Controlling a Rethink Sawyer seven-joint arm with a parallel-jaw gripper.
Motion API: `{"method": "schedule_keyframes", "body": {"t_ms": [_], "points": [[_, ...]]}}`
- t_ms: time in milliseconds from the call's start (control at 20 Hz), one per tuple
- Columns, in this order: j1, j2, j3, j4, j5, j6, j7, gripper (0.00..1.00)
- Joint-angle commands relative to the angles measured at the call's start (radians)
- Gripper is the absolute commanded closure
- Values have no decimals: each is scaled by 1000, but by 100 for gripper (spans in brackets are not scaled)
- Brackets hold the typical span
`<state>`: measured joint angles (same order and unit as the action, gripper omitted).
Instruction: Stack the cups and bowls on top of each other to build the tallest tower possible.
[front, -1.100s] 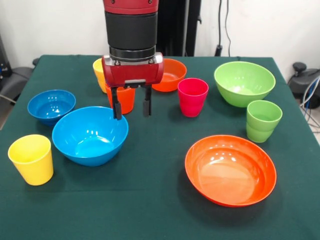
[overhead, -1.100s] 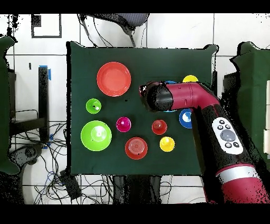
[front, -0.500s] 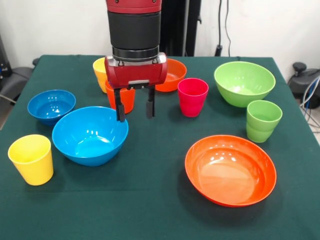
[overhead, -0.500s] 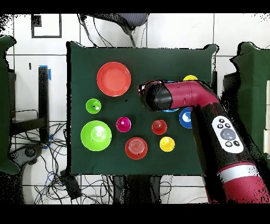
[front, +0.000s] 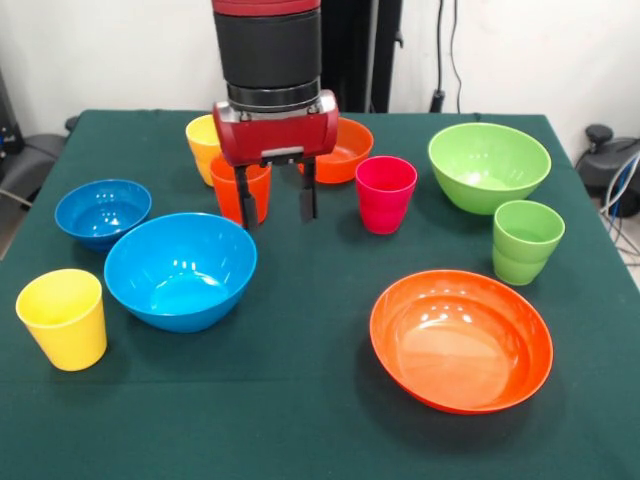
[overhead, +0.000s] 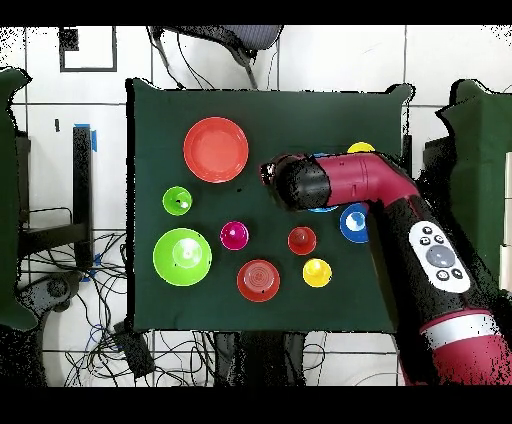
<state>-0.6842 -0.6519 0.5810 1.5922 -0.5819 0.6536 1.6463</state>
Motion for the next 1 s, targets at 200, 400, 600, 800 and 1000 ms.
{"method": "schedule_keyframes", "body": {"t_ms": [200, 400, 600, 800, 1000], "points": [[49, 105, 111, -57, -15, 338, -387, 0], [-2, 124, 204, -27, 9, 344, -448, 0], [-34, 138, 278, 62, 19, 324, -457, 0], [-44, 116, 344, 192, 24, 275, -419, 0], [-24, 76, 386, 245, 27, 275, -363, 0]]}}
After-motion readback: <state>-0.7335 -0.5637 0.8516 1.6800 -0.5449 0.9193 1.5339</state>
